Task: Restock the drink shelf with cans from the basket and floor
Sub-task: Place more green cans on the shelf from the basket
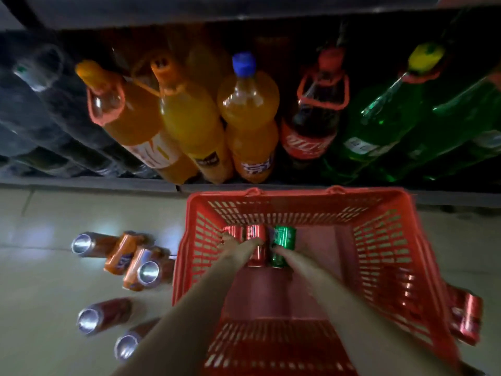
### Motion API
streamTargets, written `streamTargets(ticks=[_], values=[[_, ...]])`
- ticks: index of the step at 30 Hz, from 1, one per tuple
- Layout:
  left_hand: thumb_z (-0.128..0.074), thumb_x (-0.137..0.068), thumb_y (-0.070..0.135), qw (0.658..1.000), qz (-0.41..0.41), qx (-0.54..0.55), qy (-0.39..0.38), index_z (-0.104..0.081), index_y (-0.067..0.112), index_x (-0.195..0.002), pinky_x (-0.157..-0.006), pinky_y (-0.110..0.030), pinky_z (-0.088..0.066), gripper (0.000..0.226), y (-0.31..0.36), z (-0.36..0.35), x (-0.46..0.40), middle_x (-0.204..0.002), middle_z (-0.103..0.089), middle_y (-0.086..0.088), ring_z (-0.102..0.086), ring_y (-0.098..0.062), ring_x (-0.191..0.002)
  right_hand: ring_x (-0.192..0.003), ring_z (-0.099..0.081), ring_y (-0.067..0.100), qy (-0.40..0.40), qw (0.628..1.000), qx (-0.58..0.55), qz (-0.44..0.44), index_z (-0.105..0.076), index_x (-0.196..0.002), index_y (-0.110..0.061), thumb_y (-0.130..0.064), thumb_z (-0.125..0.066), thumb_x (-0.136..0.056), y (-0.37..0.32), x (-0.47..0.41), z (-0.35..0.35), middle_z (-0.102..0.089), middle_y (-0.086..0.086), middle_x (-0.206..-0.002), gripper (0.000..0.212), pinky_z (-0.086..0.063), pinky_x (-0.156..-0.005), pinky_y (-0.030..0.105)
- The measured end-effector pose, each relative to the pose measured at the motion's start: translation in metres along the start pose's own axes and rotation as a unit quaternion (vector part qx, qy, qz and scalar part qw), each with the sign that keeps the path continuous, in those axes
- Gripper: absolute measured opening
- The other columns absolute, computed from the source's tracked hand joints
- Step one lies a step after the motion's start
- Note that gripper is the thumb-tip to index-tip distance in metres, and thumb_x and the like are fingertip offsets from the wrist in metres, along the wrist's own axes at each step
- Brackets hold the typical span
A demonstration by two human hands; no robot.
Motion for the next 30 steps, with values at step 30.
streamTargets(ticks=[30], values=[[-0.084,-0.080,0.019,0.946,0.009,0.278,-0.168,-0.063,0.014,-0.135,-0.063,-0.045,-0.063,0.059,-0.021,-0.034,-0.041,-0.119,-0.075,-0.022,-0.077,-0.036,-0.097,-0.102,-0.069,0.026,-0.165,0.971,-0.167,-0.043,-0.070,-0.122,-0.020,-0.035,-0.074,-0.072,0.021,-0.058,0.032,-0.078,0.008,-0.108,0.052,-0.046,-0.108,0.049]])
Point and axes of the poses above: each hand's wrist, its own x-axis away from the middle knuckle, its own z-axis out of the back of the hand, y = z × x, the point moved 1 cm from there along -x, towards the middle knuckle
